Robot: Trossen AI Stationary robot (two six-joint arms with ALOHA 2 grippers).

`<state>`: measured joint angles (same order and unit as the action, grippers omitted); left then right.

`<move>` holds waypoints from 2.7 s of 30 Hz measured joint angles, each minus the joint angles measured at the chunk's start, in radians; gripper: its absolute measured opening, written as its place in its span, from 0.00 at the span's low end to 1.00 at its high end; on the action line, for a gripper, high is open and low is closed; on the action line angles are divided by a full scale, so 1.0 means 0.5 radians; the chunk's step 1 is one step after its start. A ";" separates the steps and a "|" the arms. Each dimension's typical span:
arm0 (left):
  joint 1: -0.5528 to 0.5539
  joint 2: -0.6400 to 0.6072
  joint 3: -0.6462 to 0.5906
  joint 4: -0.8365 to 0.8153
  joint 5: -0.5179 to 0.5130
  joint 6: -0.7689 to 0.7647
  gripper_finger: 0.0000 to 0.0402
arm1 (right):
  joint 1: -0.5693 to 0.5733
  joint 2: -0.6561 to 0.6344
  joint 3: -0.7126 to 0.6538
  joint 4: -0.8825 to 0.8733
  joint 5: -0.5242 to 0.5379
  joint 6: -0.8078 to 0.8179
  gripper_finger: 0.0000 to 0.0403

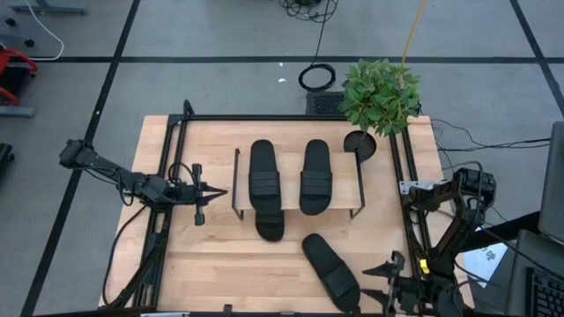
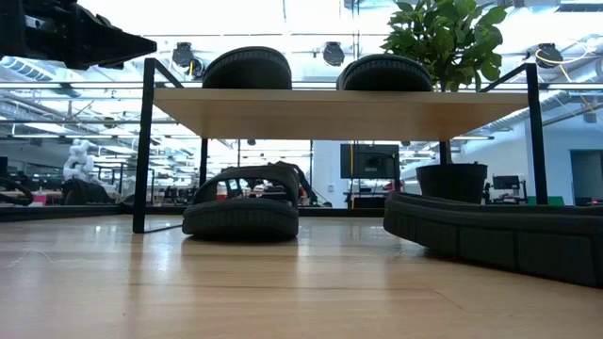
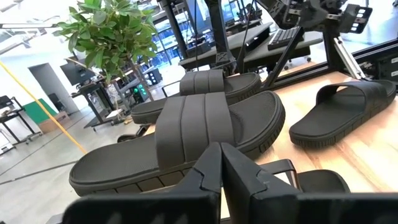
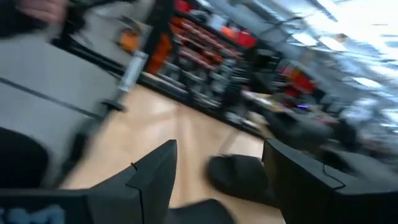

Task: Pick and place slides into the shelf
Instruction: Put the black slipper under the shelf

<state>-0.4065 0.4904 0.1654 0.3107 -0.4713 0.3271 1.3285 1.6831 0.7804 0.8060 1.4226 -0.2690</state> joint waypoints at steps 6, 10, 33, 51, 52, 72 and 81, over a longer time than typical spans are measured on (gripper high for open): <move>0.000 0.000 0.000 0.001 -0.001 -0.002 0.06 | 0.000 0.001 0.001 -0.447 -0.256 0.465 0.64; 0.000 0.000 0.000 0.001 -0.001 -0.007 0.06 | -0.046 0.001 0.000 -0.798 -0.436 0.790 0.71; 0.001 0.001 0.000 -0.001 -0.003 -0.054 0.06 | -0.339 0.004 -0.002 -1.367 -1.122 0.858 0.81; 0.000 0.000 0.000 -0.003 -0.004 -0.045 0.06 | -0.439 0.321 0.087 -1.280 -0.578 0.542 0.77; 0.001 0.000 0.000 -0.003 -0.004 -0.046 0.06 | -0.459 0.320 0.087 -1.284 -0.629 0.564 0.75; 0.001 0.001 0.001 -0.005 -0.003 -0.069 0.06 | -0.680 0.321 0.088 -1.202 -0.714 0.851 0.01; 0.001 0.001 0.001 -0.005 -0.003 -0.079 0.06 | -0.807 0.322 0.088 -1.210 -0.539 0.877 0.01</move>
<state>-0.4061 0.4908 0.1658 0.3080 -0.4728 0.2875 0.9251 1.8439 0.8242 0.2012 1.1531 0.1695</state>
